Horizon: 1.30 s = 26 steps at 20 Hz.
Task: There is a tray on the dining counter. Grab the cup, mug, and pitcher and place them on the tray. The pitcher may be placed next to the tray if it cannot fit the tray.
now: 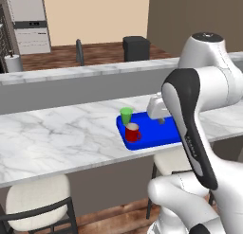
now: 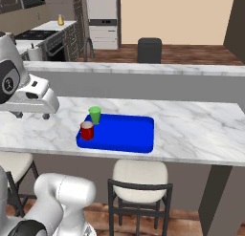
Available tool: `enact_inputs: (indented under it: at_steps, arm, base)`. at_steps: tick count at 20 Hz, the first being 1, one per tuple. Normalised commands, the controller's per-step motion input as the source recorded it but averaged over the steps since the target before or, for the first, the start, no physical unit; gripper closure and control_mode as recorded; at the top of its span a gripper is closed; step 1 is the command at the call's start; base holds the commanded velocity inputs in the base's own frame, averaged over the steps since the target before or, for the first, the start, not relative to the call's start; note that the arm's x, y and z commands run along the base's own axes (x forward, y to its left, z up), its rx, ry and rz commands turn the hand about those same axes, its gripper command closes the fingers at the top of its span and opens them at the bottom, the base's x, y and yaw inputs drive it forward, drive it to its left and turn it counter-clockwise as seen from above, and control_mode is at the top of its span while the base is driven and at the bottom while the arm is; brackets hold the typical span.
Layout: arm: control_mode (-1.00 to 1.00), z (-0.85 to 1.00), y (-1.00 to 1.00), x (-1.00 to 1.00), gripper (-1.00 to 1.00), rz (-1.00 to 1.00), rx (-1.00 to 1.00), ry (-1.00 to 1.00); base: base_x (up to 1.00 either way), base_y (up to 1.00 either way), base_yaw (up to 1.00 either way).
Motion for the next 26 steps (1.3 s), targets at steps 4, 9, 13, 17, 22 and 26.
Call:
enact_inputs:
  at_steps: [4,9,13,17,22,26]
  arm:
    - [-1.00,-0.03,0.00,-0.17,-1.00,0.00,0.00,0.01]
    - [-1.00,0.00,-0.05,-0.15,-1.00,0.00,0.05,0.00]
    - [-1.00,0.00,-0.05,-0.15,-1.00,0.00,0.01,0.00]
    - [-1.00,0.00,-0.01,-0.08,-1.00,0.00,0.00,0.00]
    - [1.00,0.00,0.00,-0.01,-1.00,0.00,0.00,0.00]
    - [1.00,0.00,0.00,0.00,-1.00,0.00,0.00,0.00]
  base:
    - [0.00,0.00,0.00]
    - [0.00,0.00,0.00]
    - [0.00,0.00,0.00]
    - [0.00,0.00,0.00]
    - [-0.26,0.00,0.01]
    - [-0.97,-0.24,0.00]
